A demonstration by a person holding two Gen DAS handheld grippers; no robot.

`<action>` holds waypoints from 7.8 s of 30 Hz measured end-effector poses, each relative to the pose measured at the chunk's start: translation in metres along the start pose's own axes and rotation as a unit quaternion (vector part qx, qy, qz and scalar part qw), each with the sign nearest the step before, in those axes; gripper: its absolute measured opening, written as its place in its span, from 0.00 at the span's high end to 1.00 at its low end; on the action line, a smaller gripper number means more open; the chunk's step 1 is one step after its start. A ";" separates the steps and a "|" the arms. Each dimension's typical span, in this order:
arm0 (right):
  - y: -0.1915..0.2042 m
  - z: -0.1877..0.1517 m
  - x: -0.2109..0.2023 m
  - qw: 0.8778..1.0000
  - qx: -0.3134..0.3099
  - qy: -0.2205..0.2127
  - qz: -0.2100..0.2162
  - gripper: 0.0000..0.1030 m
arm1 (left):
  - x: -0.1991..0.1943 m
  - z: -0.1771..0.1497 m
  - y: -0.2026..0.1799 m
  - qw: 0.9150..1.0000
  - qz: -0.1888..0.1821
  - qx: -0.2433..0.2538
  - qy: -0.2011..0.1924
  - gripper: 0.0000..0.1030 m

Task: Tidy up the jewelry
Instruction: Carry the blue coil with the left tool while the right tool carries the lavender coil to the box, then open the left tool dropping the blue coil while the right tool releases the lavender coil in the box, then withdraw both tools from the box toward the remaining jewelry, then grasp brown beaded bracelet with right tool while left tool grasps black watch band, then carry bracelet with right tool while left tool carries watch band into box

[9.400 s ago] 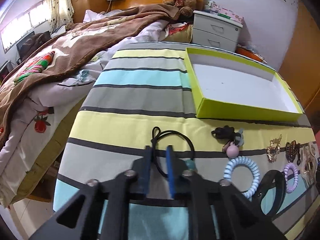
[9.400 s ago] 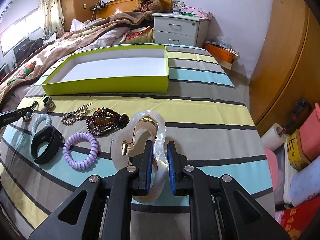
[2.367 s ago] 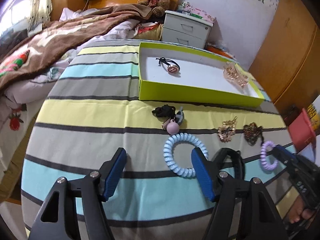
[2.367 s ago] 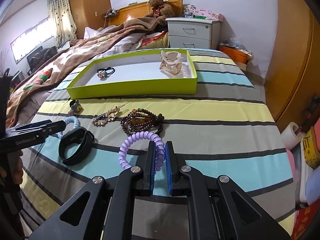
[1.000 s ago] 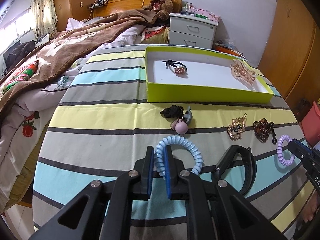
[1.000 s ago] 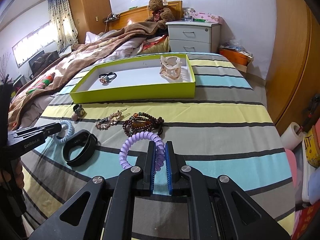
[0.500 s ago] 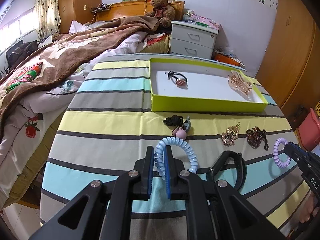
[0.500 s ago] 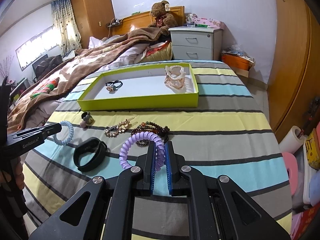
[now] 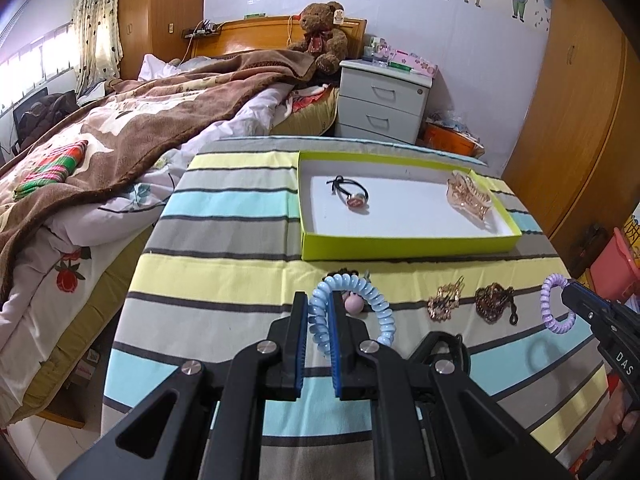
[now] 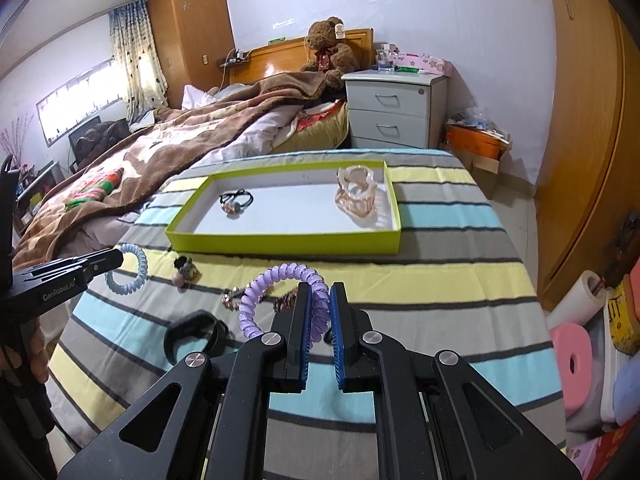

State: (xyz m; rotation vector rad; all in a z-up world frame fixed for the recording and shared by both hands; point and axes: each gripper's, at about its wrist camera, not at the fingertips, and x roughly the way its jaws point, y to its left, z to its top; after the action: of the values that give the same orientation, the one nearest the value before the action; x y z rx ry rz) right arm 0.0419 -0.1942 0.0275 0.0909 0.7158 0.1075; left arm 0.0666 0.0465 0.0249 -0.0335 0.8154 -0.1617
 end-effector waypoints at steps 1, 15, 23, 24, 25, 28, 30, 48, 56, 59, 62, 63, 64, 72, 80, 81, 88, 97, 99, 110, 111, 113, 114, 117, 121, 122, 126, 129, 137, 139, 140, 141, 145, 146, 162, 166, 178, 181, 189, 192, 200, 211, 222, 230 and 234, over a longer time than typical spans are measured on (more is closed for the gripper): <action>0.001 0.003 0.000 1.000 0.000 -0.002 0.000 0.91 | -0.001 0.002 0.000 1.000 0.000 0.000 -0.002 0.90; 0.004 0.057 0.016 1.000 -0.015 -0.021 0.004 0.91 | 0.000 0.042 -0.004 1.000 -0.003 0.006 -0.020 0.90; 0.007 0.091 0.047 0.999 -0.031 -0.017 0.003 0.91 | 0.020 0.068 -0.010 1.000 -0.012 0.003 -0.018 0.90; 0.006 0.094 0.055 0.999 -0.032 -0.014 0.004 0.91 | 0.024 0.070 -0.010 1.000 -0.013 0.003 -0.016 0.90; 0.006 0.097 0.062 0.999 -0.034 -0.009 0.004 0.91 | 0.028 0.072 -0.011 1.000 -0.013 0.003 -0.015 0.90; 0.006 0.105 0.081 0.999 -0.038 0.004 0.002 0.91 | 0.042 0.078 -0.013 1.000 -0.017 -0.002 -0.004 0.90; 0.007 0.109 0.093 0.999 -0.041 0.010 0.001 0.91 | 0.049 0.080 -0.015 1.000 -0.017 -0.005 0.000 0.90; 0.014 0.124 0.188 0.995 -0.057 0.082 -0.007 0.91 | 0.112 0.084 -0.010 0.998 -0.008 -0.024 0.052 0.90; 0.015 0.117 0.208 0.992 -0.067 0.104 -0.013 0.91 | 0.124 0.082 -0.010 0.998 0.009 -0.016 0.061 0.90; 0.015 0.116 0.209 0.992 -0.075 0.103 -0.016 0.91 | 0.127 0.081 -0.011 0.998 0.013 -0.014 0.063 0.90; 0.017 0.117 0.211 0.991 -0.083 0.105 -0.019 0.91 | 0.128 0.080 -0.011 0.998 0.014 -0.015 0.066 0.90; 0.018 0.117 0.212 0.991 -0.087 0.105 -0.021 0.91 | 0.129 0.080 -0.011 0.997 0.013 -0.016 0.068 0.90; 0.019 0.117 0.212 0.990 -0.091 0.104 -0.023 0.91 | 0.130 0.080 -0.012 0.997 0.014 -0.015 0.068 0.90; 0.026 0.115 0.216 0.987 -0.116 0.101 -0.038 0.91 | 0.136 0.079 -0.010 0.997 0.015 -0.015 0.072 0.90; 0.027 0.113 0.218 0.985 -0.133 0.100 -0.048 0.91 | 0.136 0.079 -0.010 0.997 0.015 -0.015 0.077 0.89; 0.028 0.113 0.218 0.984 -0.136 0.100 -0.049 0.91 | 0.136 0.079 -0.010 0.997 0.015 -0.016 0.076 0.89; 0.028 0.112 0.218 0.984 -0.139 0.099 -0.050 0.90 | 0.136 0.080 -0.010 0.997 0.015 -0.016 0.080 0.84; 0.028 0.112 0.214 0.985 -0.137 0.093 -0.051 0.88 | 0.135 0.079 -0.013 0.997 0.008 -0.015 0.080 0.76; 0.027 0.113 0.211 0.985 -0.136 0.089 -0.052 0.87 | 0.134 0.078 -0.014 0.997 0.006 -0.015 0.079 0.73; 0.031 0.117 0.184 0.988 -0.130 0.066 -0.048 0.86 | 0.112 0.078 -0.016 0.998 0.009 -0.019 0.062 0.57; 0.032 0.117 0.182 0.988 -0.129 0.065 -0.048 0.86 | 0.110 0.078 -0.016 0.998 0.010 -0.019 0.061 0.57; 0.034 0.116 0.174 0.989 -0.128 0.060 -0.047 0.86 | 0.104 0.077 -0.017 0.998 0.012 -0.017 0.057 0.56; 0.034 0.115 0.171 0.989 -0.127 0.058 -0.047 0.86 | 0.101 0.077 -0.017 0.998 0.011 -0.017 0.055 0.56; 0.036 0.113 0.159 0.990 -0.124 0.051 -0.045 0.86 | 0.092 0.075 -0.018 0.999 0.012 -0.016 0.049 0.56; 0.037 0.108 0.143 0.992 -0.116 0.040 -0.042 0.86 | 0.080 0.072 -0.017 0.999 0.009 -0.015 0.042 0.56; 0.037 0.107 0.139 0.992 -0.114 0.038 -0.041 0.86 | 0.077 0.072 -0.018 0.999 0.009 -0.015 0.040 0.56; 0.034 0.100 0.123 0.993 -0.105 0.029 -0.036 0.86 | 0.064 0.066 -0.020 0.999 0.005 -0.012 0.032 0.55; 0.031 0.091 0.110 0.994 -0.099 0.023 -0.030 0.86 | 0.056 0.060 -0.019 1.000 -0.002 -0.012 0.028 0.54; 0.007 0.046 0.080 0.997 -0.072 0.021 -0.009 0.78 | 0.036 0.031 -0.015 0.999 -0.039 -0.014 0.024 0.49; -0.005 0.033 0.077 0.998 -0.052 0.031 0.003 0.78 | 0.033 0.021 -0.015 0.998 -0.046 -0.014 0.027 0.48; -0.009 0.030 0.077 0.998 -0.046 0.034 0.006 0.78 | 0.032 0.017 -0.015 0.998 -0.050 -0.013 0.027 0.48; -0.015 0.025 0.076 0.999 -0.035 0.039 0.012 0.78 | 0.030 0.013 -0.016 0.998 -0.056 -0.011 0.028 0.47; -0.031 0.012 0.075 0.998 -0.014 0.052 0.020 0.76 | 0.026 -0.001 -0.017 0.997 -0.072 -0.009 0.031 0.46; -0.034 0.009 0.075 0.998 -0.008 0.056 0.018 0.76 | 0.025 -0.003 -0.016 0.996 -0.078 -0.010 0.031 0.45; -0.006 -0.013 0.092 0.994 -0.050 0.099 0.021 0.55 | 0.033 -0.025 -0.015 0.994 -0.092 -0.013 0.057 0.43; -0.004 -0.016 0.089 0.994 -0.052 0.098 0.016 0.55 | 0.034 -0.029 -0.014 0.994 -0.091 -0.016 0.062 0.43; -0.009 -0.016 0.082 0.996 -0.035 0.087 0.004 0.81 | 0.035 -0.032 -0.018 0.993 -0.095 -0.011 0.067 0.43; -0.013 -0.016 0.076 0.997 -0.028 0.075 0.003 0.82 | 0.035 -0.033 -0.021 0.993 -0.095 -0.006 0.070 0.43; -0.023 -0.014 0.056 0.999 -0.002 0.041 0.003 0.83 | 0.040 -0.036 -0.036 0.992 -0.091 0.020 0.082 0.43; -0.025 -0.015 0.047 0.999 0.002 0.032 0.009 0.83 | 0.041 -0.037 -0.043 0.992 -0.086 0.034 0.081 0.43; -0.026 -0.018 0.035 1.000 0.004 0.019 0.016 0.83 | 0.048 -0.035 -0.059 0.993 -0.047 0.074 0.075 0.43; -0.026 -0.018 0.033 1.000 0.006 0.015 0.022 0.83 | 0.052 -0.033 -0.067 0.991 -0.044 0.103 0.070 0.58; -0.025 -0.018 0.033 1.000 0.005 0.015 0.022 0.83 | 0.048 -0.035 -0.070 0.990 -0.058 0.105 0.070 0.82; -0.024 -0.018 0.032 1.000 0.005 0.014 0.023 0.83 | 0.043 -0.034 -0.069 0.991 -0.060 0.100 0.066 0.87; -0.022 -0.017 0.028 1.000 0.004 0.010 0.022 0.83 | 0.039 -0.032 -0.068 0.992 -0.061 0.094 0.059 0.88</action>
State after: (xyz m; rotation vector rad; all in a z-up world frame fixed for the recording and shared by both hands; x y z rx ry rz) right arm 0.0537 -0.2120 -0.0061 0.1138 0.7341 0.1482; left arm 0.0607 -0.0253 -0.0189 0.1039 0.9145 -0.3579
